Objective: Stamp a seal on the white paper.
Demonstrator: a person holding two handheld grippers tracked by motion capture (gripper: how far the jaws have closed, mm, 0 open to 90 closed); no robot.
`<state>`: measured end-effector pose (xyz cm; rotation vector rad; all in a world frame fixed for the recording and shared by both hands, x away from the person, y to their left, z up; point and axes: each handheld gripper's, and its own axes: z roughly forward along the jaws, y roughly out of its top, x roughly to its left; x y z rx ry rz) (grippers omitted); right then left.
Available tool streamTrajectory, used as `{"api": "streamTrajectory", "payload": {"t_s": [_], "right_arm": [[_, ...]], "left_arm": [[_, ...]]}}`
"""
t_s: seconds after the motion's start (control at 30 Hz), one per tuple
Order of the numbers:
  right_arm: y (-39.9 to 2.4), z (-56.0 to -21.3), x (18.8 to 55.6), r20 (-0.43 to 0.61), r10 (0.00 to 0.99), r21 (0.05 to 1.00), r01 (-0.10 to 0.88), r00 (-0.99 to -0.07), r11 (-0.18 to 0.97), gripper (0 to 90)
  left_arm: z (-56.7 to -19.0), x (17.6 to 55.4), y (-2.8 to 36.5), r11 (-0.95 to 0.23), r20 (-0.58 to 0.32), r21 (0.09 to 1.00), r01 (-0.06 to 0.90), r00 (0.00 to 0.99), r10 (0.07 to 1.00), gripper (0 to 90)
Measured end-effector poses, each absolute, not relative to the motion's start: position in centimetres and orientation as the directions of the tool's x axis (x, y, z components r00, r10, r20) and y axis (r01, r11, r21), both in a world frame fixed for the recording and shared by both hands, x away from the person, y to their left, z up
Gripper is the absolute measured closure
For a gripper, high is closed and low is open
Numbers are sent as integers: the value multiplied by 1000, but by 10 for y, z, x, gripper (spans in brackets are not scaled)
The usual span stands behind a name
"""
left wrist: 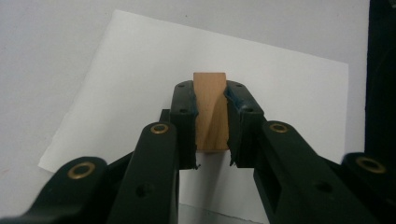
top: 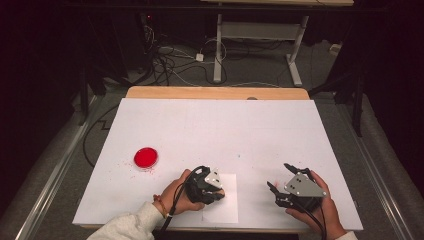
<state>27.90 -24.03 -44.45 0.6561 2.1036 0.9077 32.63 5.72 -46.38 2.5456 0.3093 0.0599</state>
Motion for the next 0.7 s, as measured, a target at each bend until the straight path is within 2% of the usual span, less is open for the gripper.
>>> {"api": "streamTrajectory", "payload": {"t_s": [0.7], "right_arm": [[-239, -445, 279, -425, 678, 766, 160, -600, 622, 259]], "left_arm": [[-463, 326, 54, -825, -17, 526, 206, 973, 232, 736]]}}
